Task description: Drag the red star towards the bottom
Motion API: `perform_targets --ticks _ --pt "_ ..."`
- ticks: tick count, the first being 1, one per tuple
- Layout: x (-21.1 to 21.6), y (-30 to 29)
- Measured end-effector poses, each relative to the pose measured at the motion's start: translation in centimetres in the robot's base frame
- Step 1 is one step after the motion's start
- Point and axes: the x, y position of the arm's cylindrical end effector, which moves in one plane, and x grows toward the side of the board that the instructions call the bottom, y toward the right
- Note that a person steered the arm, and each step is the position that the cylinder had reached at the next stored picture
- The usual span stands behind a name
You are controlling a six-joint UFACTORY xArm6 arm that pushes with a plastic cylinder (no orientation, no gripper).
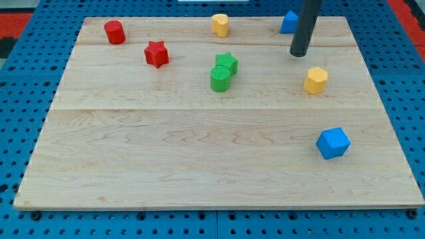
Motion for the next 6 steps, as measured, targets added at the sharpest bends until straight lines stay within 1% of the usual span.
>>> perform_targets --ticks 1,2,4,5,6 --pt "0.8 -5.4" --pt "-4.4 -14.0" --pt "-2.9 -27.8" --pt "-0.6 -30.3" --pt "3.8 -29.9"
